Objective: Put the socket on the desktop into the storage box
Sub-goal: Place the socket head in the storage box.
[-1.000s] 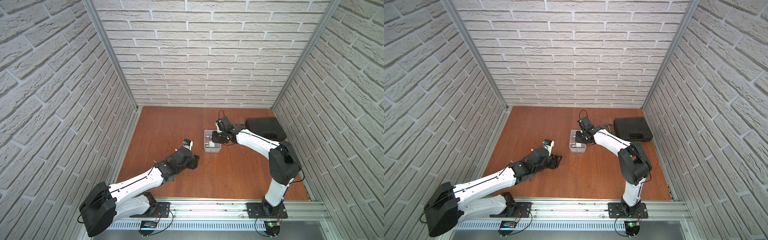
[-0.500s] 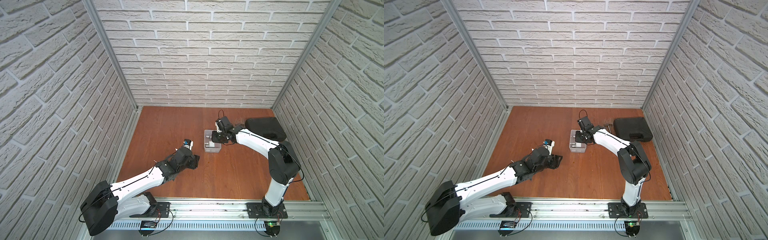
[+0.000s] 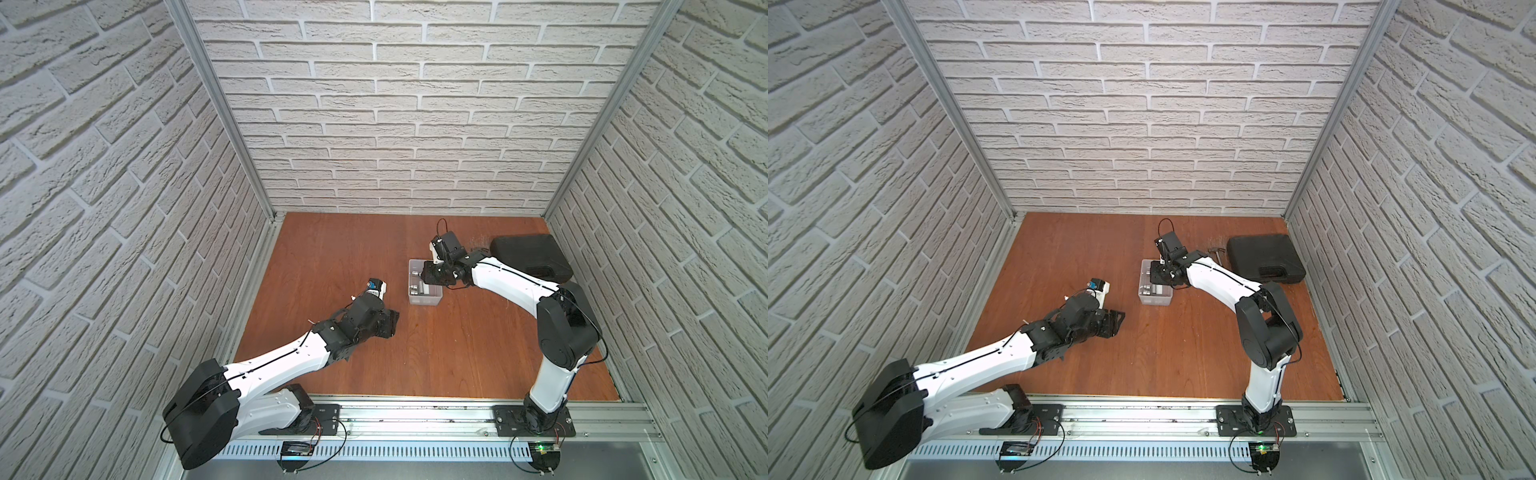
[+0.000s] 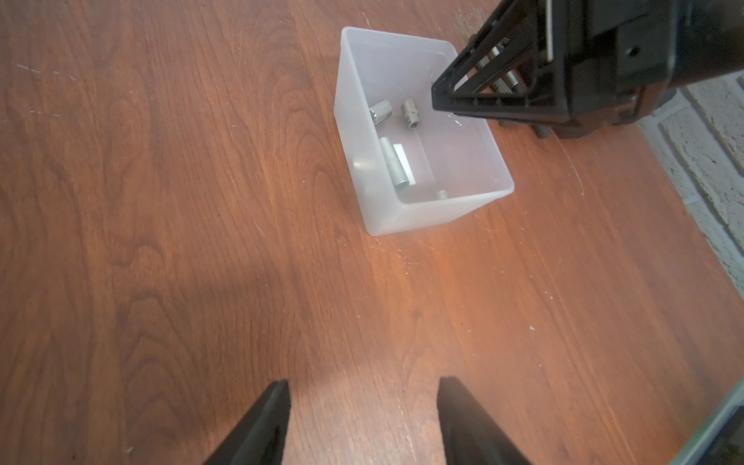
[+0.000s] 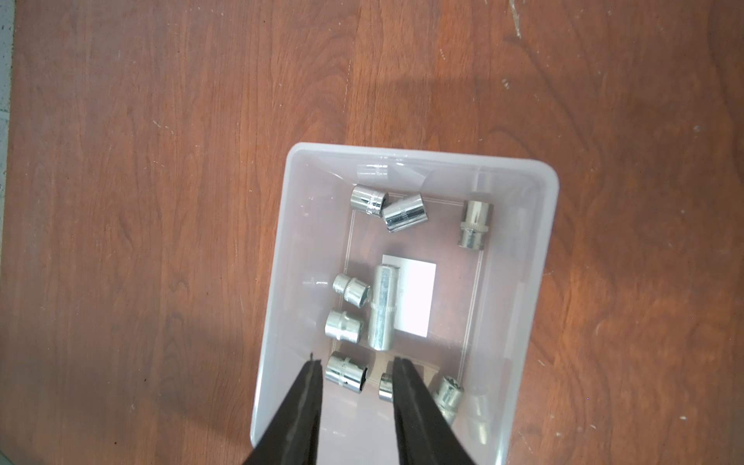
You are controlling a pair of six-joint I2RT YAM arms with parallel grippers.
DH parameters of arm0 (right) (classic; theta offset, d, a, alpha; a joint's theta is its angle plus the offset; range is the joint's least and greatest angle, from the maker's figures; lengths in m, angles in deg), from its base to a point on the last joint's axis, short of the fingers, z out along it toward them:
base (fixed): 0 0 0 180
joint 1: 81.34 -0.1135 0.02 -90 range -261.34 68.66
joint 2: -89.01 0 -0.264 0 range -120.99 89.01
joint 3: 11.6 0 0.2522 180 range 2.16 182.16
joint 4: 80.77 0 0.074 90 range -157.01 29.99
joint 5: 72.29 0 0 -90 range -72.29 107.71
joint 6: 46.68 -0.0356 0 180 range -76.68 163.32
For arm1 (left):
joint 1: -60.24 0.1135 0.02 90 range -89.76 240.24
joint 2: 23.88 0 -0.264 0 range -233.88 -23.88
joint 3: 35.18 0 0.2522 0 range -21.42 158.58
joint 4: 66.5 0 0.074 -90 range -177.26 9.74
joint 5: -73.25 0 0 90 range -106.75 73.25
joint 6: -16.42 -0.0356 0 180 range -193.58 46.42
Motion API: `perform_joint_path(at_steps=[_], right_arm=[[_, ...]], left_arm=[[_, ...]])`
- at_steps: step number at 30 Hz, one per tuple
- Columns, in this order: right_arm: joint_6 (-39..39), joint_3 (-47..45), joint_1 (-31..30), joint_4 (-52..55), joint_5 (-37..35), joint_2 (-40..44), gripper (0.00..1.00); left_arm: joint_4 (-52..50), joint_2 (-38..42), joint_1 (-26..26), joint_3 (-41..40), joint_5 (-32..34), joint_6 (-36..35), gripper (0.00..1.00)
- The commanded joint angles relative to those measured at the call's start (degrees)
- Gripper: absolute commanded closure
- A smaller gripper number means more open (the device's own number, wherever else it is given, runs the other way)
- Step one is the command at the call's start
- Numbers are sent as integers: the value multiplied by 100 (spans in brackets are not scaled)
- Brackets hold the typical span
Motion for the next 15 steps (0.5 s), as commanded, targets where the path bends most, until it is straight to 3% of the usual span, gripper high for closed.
perform_joint_path(at_steps=[1,7,15], right_arm=[[45,71,19,-157,16,173,58],[59,-287,2,-346,-40,704,45],[197,-1274,-68,-558,-437,2203,41]], left_arm=[[236,-61,47,59,-38,18,36],[219,-60,53,53,-47,19,37],[109,259,64,45,51,6,35]])
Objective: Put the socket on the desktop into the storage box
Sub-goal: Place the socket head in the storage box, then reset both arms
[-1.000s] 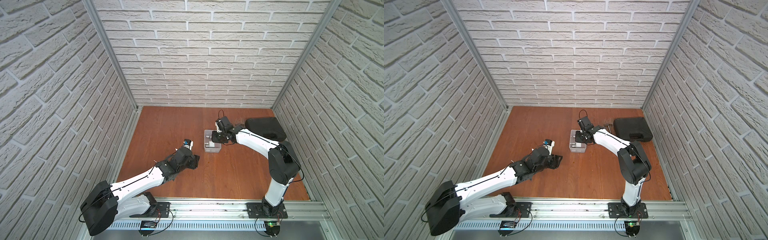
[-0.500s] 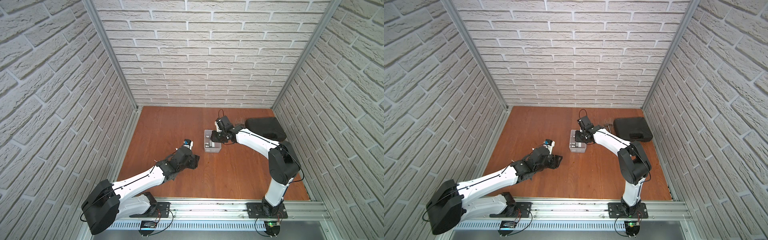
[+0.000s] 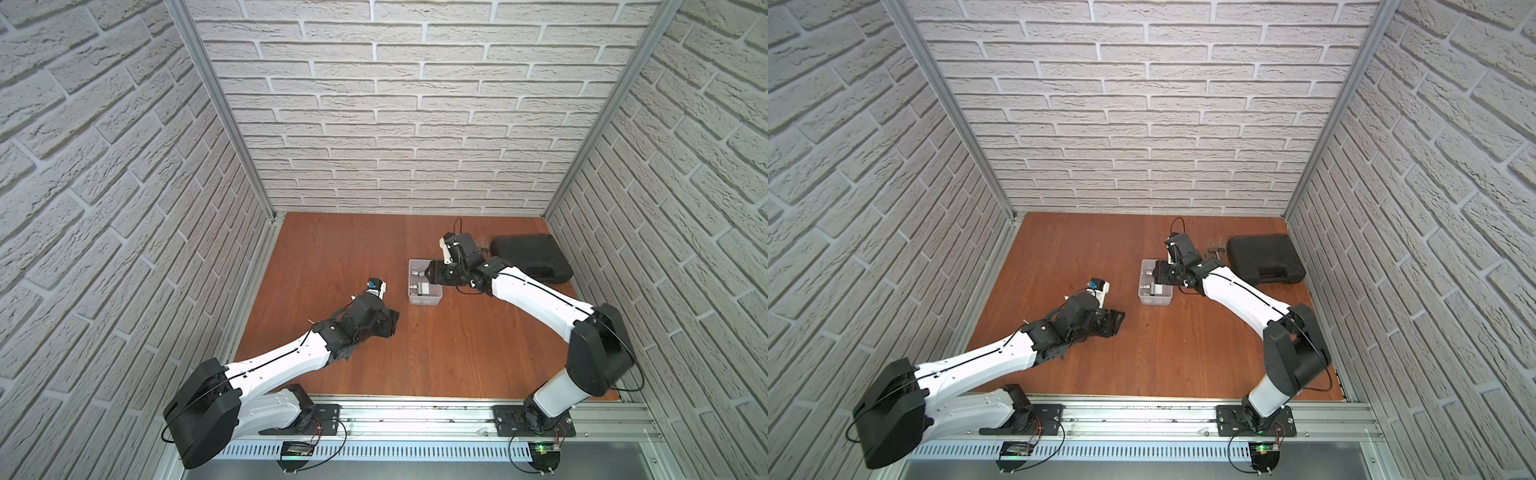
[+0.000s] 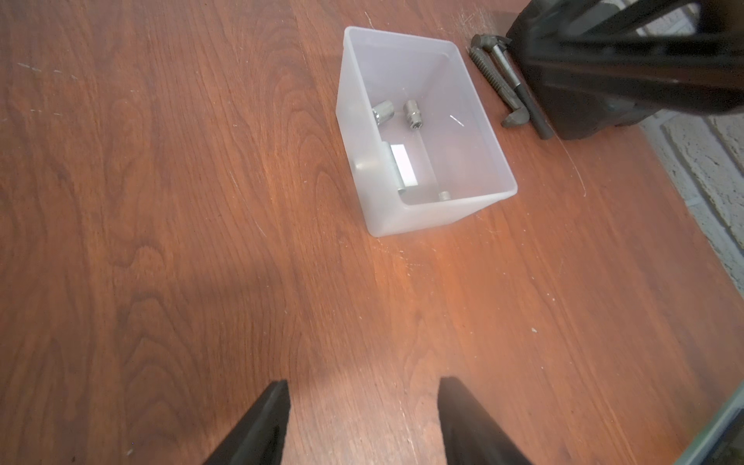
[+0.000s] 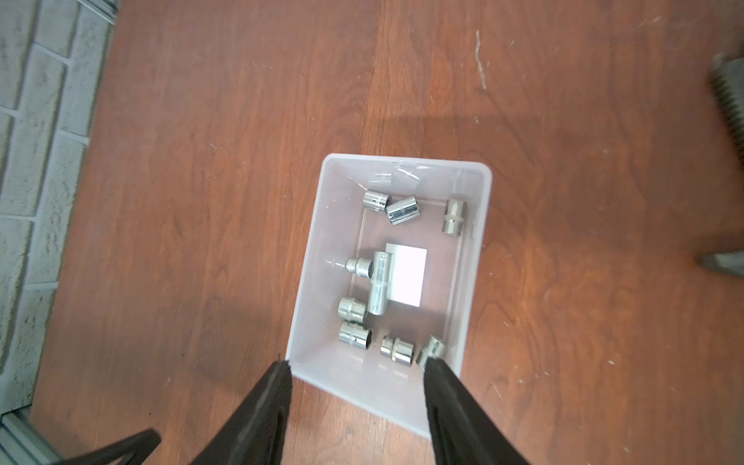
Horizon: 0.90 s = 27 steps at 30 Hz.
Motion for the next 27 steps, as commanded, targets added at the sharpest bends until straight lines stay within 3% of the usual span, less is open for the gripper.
perform_joint_path(at_steps=[1,4,7,11,14,17,19,22,25,27], right_arm=[[195,-490,-60,-350,-322,867,41],[380,-1072,-80,-522,-580,1773,40],[563,-1483,-80,-494,-1026,2630,40],[1026,-1866,-71,-458,-1412,3480,38],[1229,-1884,-71,-52,-1799,3686,40],[1582,-2163,-71,-152,-2373,3763,46],[1508,-2317,-62,-324,-3060,3743,46],[1349,-2623,73,-861,-3833,3846,37],[1247,-3189,468,-1632,-4192,4125,26],[1391,-3530,744,-2179,-4366,4145,24]], left_arm=[[77,312,46,63,90,-19,33],[-34,639,70,212,326,-209,27],[-97,937,125,440,801,-533,2],[-21,966,454,870,1108,-1009,1],[27,675,721,1192,1848,-1156,2],[-109,104,1093,1550,2558,-748,1],[-444,-396,1387,1895,2632,-774,2],[-678,-1026,1810,2311,2843,-984,2],[148,-1011,2361,1917,2863,-1102,1],[557,-955,2857,1604,2700,-1132,2]])
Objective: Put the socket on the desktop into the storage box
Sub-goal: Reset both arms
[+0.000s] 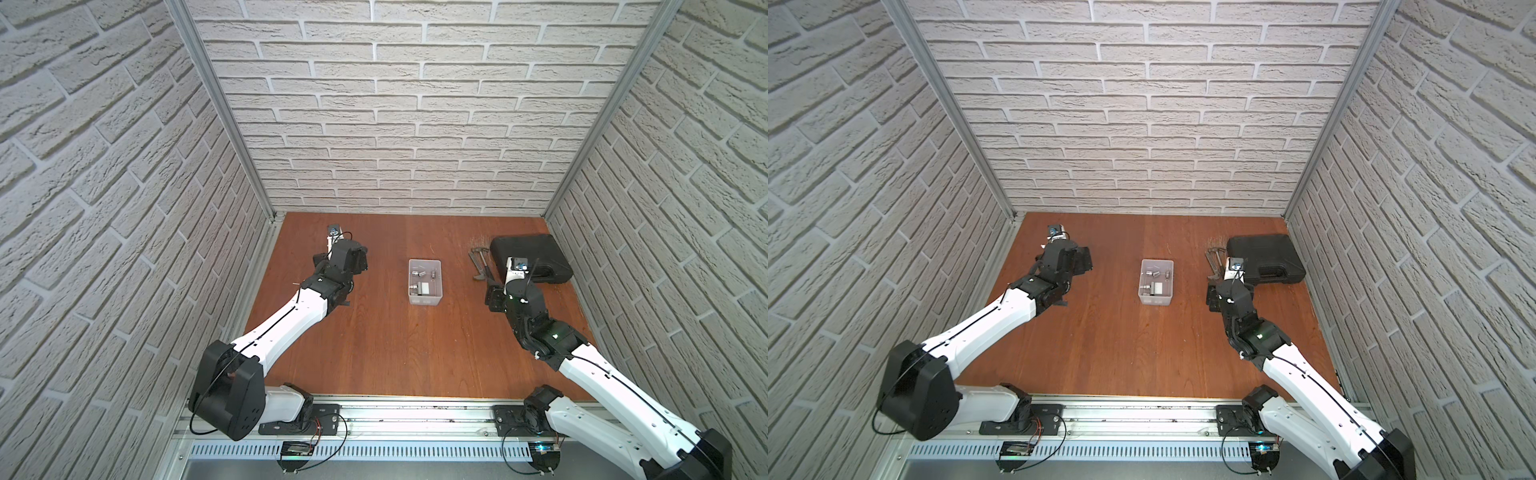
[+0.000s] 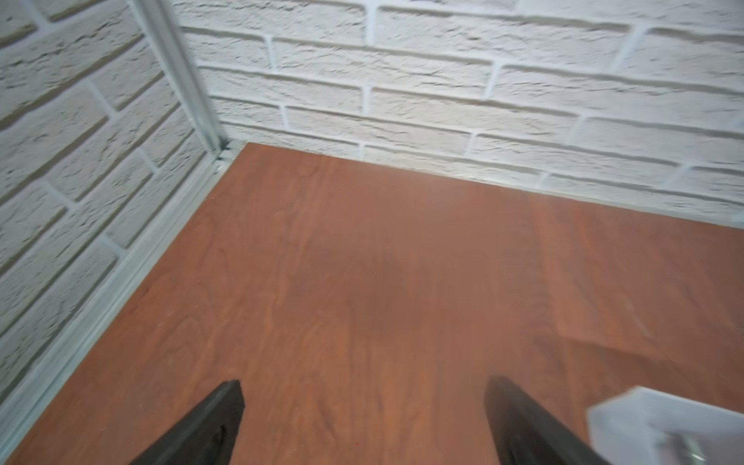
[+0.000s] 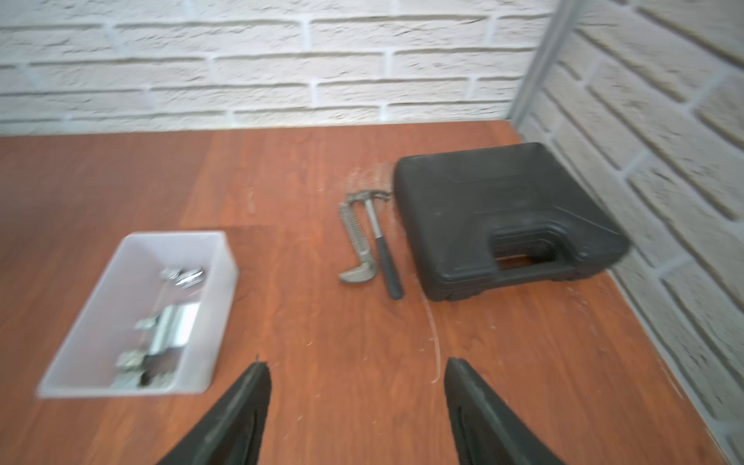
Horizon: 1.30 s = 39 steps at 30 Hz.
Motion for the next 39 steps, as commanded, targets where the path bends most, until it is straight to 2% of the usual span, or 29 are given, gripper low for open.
perform_joint_path(at_steps=[1,5,9,11,13,15,16,18,21,23,24,25,26,28,32,34,37,39], right_arm=[[203,-390,427,-1304,-776,77,23],[66,-456,1319,-1314,-964,-360,22],[-138,-1028,2477,-2174,-1278,-591,22],[-207,-1345,2971,-2715,-1000,-754,22],[-192,-1585,3176,-3341,-618,-1029,19],[24,-1736,3225,-4037,-117,-1439,12],[154,-1762,3223,-4364,121,-1725,1],[451,-1608,3225,-4692,601,-2289,0],[1077,-1054,3208,-4374,1792,-2805,0],[1346,-918,3174,-4274,2489,-2915,0],[1204,-990,3169,-4332,2753,-2872,0],[1070,-1370,3146,-5152,3135,-2845,0],[1303,-1681,3025,-5813,3358,-2825,0],[1591,-1813,2692,-6213,2851,-2954,0],[1861,-1571,2653,-6712,3446,-3869,0],[2054,-1235,2569,-5990,3671,-3852,0],[2019,-1256,2584,-6025,3680,-3851,0],[2053,-1303,2557,-6166,3670,-3876,0]], left_arm=[[754,100,712,-354,151,-234,1],[567,-476,1439,-360,161,-741,2],[1365,-385,2011,-1146,684,-680,1],[1698,-381,2348,-1381,594,-624,1],[1962,-396,2631,-1466,265,-540,1],[2270,-402,2795,-1575,76,-606,2],[2344,-397,2857,-1602,-17,-664,2],[2390,-398,2892,-1601,-225,-982,1],[2097,-523,2905,-1363,-713,-1281,2],[2038,-594,2908,-1273,-1307,-1502,1],[2115,-567,2906,-1312,-1506,-1542,2],[2254,-515,2910,-1401,-1623,-1521,2],[2374,-477,2911,-1481,-1717,-1456,1],[2405,-487,2889,-1480,-1930,-1494,1],[2306,-596,2881,-1341,-2317,-1635,1],[2283,-589,2880,-1343,-2360,-1647,2],[1610,-734,2894,-1001,-2298,-1675,2],[1554,-714,2896,-989,-2246,-1702,1]])
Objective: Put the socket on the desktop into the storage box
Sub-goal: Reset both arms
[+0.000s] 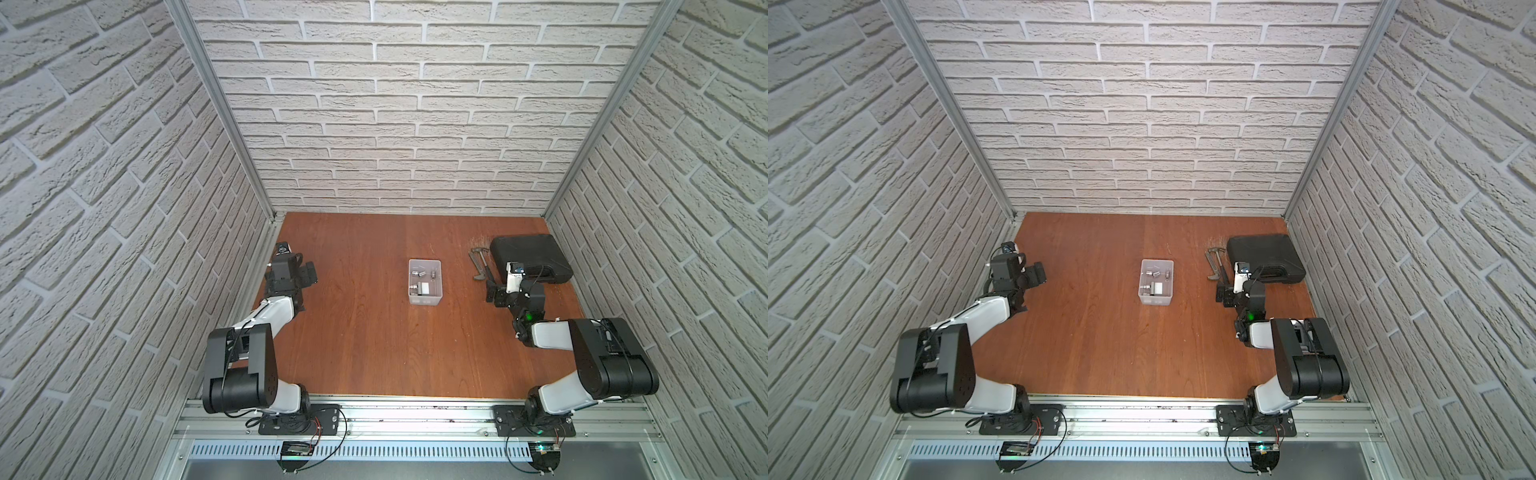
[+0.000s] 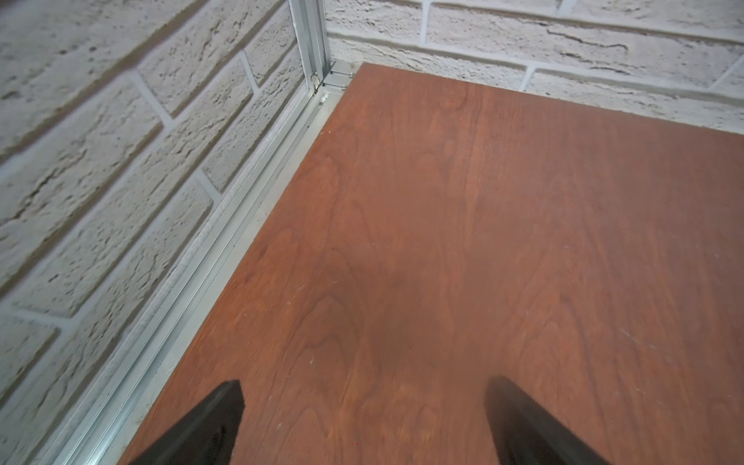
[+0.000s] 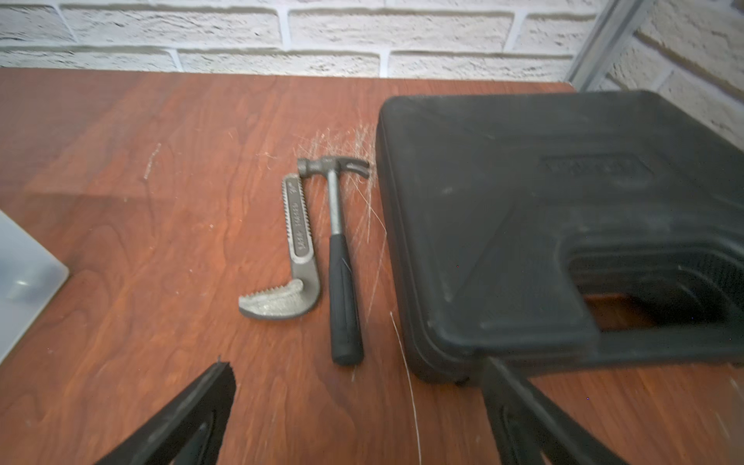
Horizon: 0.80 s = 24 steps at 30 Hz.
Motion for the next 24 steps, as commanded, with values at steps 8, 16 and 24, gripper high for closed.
perform_joint_path(at_steps=[8,16,24], right_arm=[[414,-307,-345,-916,-238,127,0],[346,-143,-332,-648,-365,109,0],[289,107,-239,-228,-223,51,0]], left_arm=[[483,141,-51,-678,387,-644,1],[3301,-34,-211,-1911,432,-776,1],[3827,-548,-276,-1951,83,-1021,1]])
